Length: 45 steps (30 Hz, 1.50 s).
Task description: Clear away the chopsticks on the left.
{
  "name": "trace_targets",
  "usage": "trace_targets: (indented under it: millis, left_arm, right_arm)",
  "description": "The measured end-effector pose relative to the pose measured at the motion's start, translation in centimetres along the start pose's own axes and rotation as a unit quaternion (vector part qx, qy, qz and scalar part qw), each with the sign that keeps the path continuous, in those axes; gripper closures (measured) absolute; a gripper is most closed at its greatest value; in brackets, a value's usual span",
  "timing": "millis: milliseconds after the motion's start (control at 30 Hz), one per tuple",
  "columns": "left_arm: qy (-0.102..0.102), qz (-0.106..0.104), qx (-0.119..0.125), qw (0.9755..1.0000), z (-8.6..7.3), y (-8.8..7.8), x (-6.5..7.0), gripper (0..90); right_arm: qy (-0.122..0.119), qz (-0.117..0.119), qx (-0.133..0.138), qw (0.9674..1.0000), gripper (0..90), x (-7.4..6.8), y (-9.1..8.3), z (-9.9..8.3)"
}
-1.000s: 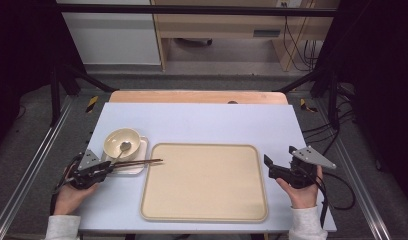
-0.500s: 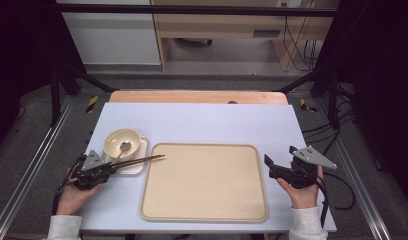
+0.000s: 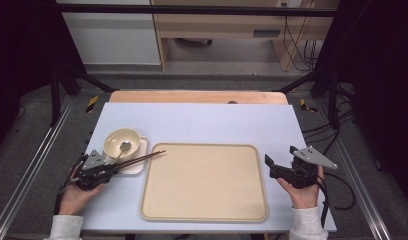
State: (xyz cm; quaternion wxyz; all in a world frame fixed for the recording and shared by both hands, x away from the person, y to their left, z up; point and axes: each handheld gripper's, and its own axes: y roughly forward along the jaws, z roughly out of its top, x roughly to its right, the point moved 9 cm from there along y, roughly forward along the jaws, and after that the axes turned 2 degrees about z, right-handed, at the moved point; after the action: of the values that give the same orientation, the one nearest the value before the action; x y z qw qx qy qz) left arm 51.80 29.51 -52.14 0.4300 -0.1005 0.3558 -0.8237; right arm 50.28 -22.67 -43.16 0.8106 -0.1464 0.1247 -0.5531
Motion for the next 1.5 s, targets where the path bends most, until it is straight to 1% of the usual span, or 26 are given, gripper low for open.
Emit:
trace_targets:
  millis: [33,100,400,433,467,567,600,667,800,833,867,900,1000,1133,1400,1500]
  left_arm:
    - [-0.003,-0.002,0.003,1.0000,0.1,0.2,0.1,73.6]
    - [-0.002,-0.006,0.004,1.0000,0.2,0.4,0.2,73.2]
    - [0.000,-0.004,0.005,1.0000,0.2,0.4,0.3,77.2]
    - [0.001,-0.006,0.006,1.0000,0.2,0.4,0.4,78.5]
    - [0.007,-0.013,0.006,0.9999,0.3,0.3,0.6,79.7]
    - [0.010,-0.017,0.006,0.9998,0.3,0.2,0.7,81.5]
    - [0.010,-0.017,0.006,0.9998,0.3,0.2,0.7,81.9]
    - [0.009,-0.025,0.008,0.9996,0.3,0.2,0.9,82.7]
    - [0.009,-0.025,0.008,0.9996,0.3,0.2,0.9,83.6]
    - [0.009,-0.030,0.010,0.9995,0.4,0.2,1.1,84.0]
    - [0.009,-0.030,0.010,0.9995,0.4,0.2,1.1,84.3]
    - [0.007,-0.034,0.012,0.9993,0.4,0.2,1.2,84.5]
    - [0.001,-0.037,0.015,0.9992,0.4,0.1,1.2,84.7]
    - [-0.005,-0.039,0.020,0.9990,0.4,0.1,1.3,84.9]
    - [-0.003,-0.036,0.024,0.9991,0.3,-0.1,1.7,85.0]
    - [-0.003,-0.038,0.034,0.9987,0.5,-0.5,1.9,85.1]
  right_arm:
    - [-0.001,0.000,0.000,1.0000,10.3,0.0,0.0,0.0]
    - [-0.002,0.000,-0.002,1.0000,10.3,0.0,0.0,0.0]
    - [0.000,0.000,0.000,1.0000,10.4,0.0,0.0,0.0]
    - [0.000,0.000,0.000,1.0000,10.4,0.0,0.0,0.0]
    - [0.000,0.000,0.000,1.0000,10.4,0.0,0.0,0.0]
    - [0.000,0.000,-0.001,1.0000,10.4,0.0,0.0,0.0]
    - [0.000,0.000,-0.001,1.0000,10.4,0.0,0.0,0.0]
    - [0.000,0.000,0.000,1.0000,10.4,0.0,0.0,0.0]
    - [0.000,0.000,-0.001,1.0000,10.4,0.0,0.0,0.0]
    - [0.000,0.001,-0.001,1.0000,10.4,0.0,0.0,0.0]
    - [0.000,0.001,-0.001,1.0000,10.4,0.0,0.0,0.0]
    - [0.001,0.002,-0.001,1.0000,10.4,0.0,0.0,0.0]
    - [-0.001,0.000,-0.004,1.0000,10.4,0.1,0.1,-0.1]
    - [-0.001,0.001,-0.003,1.0000,10.3,0.0,0.1,-0.1]
    - [0.002,0.000,-0.001,1.0000,10.3,0.1,0.0,-0.1]
    - [0.000,0.000,0.001,1.0000,10.3,0.1,-0.1,0.0]
